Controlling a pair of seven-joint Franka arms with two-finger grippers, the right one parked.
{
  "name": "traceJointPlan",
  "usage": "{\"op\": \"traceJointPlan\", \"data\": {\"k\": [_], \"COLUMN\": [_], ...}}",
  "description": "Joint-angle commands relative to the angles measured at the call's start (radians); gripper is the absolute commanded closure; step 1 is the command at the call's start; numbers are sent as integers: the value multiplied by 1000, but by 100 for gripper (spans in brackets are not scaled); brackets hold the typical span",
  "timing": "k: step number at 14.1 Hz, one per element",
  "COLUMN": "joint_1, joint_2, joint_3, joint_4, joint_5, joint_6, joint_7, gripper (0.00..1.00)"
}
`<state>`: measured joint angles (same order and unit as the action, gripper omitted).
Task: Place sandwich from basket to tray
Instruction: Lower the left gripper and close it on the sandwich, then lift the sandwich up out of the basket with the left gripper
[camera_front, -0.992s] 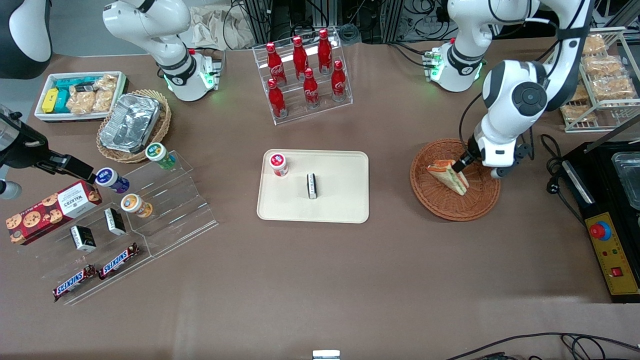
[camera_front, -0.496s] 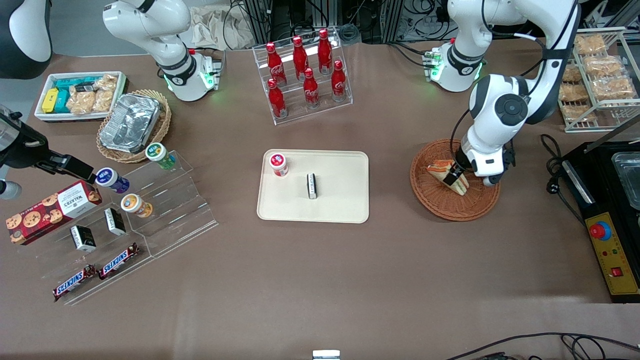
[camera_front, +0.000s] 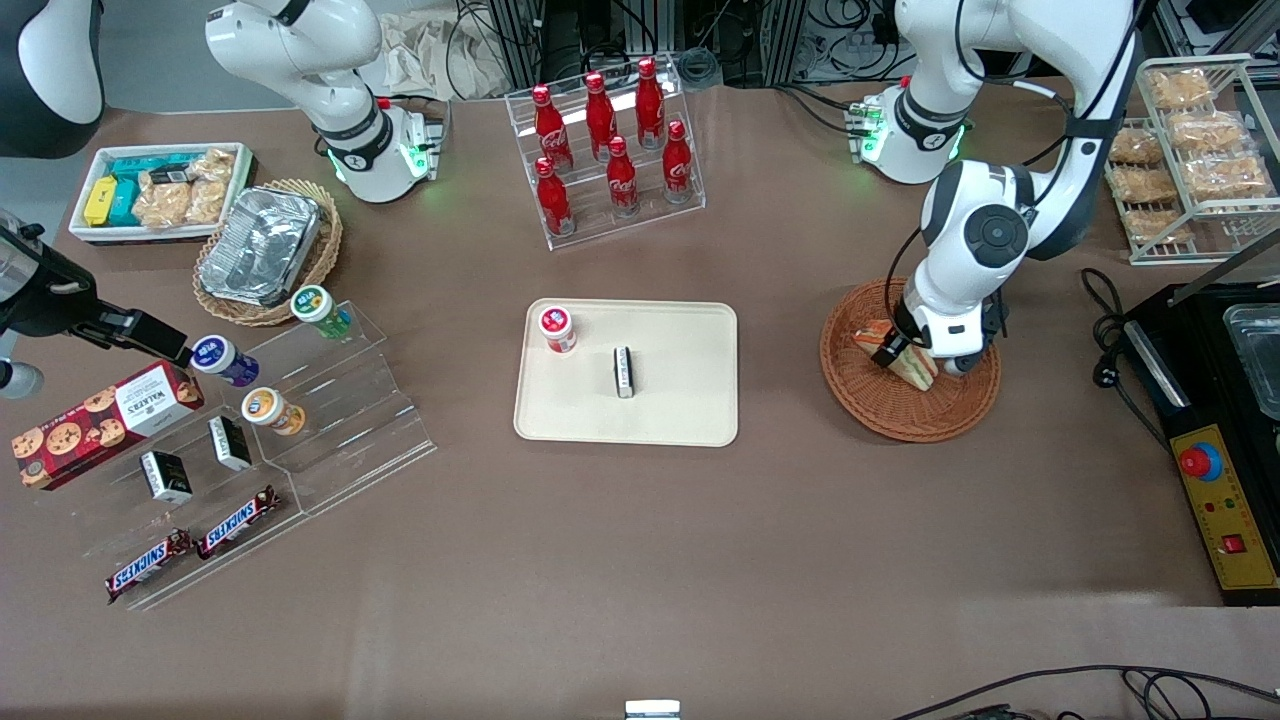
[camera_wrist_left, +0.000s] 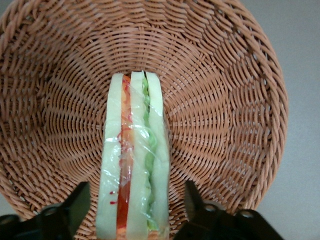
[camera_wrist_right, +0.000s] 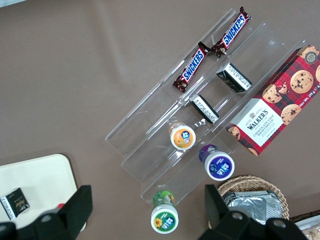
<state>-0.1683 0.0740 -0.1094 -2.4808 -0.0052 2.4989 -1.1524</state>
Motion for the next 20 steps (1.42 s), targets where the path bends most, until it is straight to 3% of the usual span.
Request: {"op": "traceJointPlan", "data": {"k": [1, 2, 5, 9, 12, 20], "joint_1": [-13, -11, -7, 27, 33, 67], "joint_2": [-2, -11, -46, -99, -88, -86], "joint_3": [5, 7, 10, 11, 13, 14], "joint_4": [13, 16, 57, 244, 443, 818], "joint_5": [8, 7, 7, 34, 28, 19], "joint_6": [11, 8, -44, -338, -594, -1027], "joint_7": [-24, -30, -81, -63, 78, 325], "gripper": [88, 100, 100, 100, 100, 100]}}
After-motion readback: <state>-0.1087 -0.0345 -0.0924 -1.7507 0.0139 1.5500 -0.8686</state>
